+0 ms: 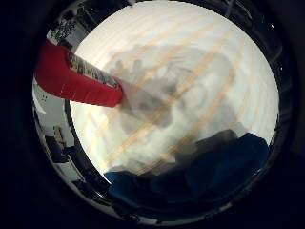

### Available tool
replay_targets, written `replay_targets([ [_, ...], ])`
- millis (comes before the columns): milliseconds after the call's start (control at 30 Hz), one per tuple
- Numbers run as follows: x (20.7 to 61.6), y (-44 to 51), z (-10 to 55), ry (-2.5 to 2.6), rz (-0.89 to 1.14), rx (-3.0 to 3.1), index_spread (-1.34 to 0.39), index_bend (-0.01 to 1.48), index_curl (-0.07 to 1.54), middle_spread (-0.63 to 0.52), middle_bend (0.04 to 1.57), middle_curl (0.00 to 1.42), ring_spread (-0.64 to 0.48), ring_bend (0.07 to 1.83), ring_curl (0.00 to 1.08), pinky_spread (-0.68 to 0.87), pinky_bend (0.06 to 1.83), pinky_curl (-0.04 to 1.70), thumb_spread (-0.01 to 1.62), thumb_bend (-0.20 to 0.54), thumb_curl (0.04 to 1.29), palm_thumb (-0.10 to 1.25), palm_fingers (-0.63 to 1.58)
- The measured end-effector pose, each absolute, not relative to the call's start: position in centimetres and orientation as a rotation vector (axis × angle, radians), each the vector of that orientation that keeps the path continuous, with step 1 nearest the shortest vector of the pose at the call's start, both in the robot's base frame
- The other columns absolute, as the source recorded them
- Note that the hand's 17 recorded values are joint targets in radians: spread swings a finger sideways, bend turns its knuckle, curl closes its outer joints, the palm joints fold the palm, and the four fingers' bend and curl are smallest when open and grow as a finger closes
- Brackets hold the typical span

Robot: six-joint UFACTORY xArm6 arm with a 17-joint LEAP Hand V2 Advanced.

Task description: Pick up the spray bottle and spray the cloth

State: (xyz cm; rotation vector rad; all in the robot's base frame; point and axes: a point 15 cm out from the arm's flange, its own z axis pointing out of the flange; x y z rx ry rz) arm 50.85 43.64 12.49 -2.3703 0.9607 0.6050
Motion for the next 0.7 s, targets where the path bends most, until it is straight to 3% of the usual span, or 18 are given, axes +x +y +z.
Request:
replay_targets([
  [433, 53.1, 38.9, 12.9, 1.010, 0.591, -2.379, -0.30, 0.17, 0.34, 0.02, 0.20, 0.32, 0.13, 0.42, 0.22, 0.40, 0.40, 0.36, 0.99, -0.027, 0.31, 0.57, 0.16],
  [700, 55.9, 34.9, 18.2, 1.018, 0.499, -2.352, -0.29, 0.17, 0.32, 0.03, 0.19, 0.32, 0.14, 0.39, 0.22, 0.40, 0.38, 0.33, 0.99, -0.027, 0.31, 0.57, 0.17],
])
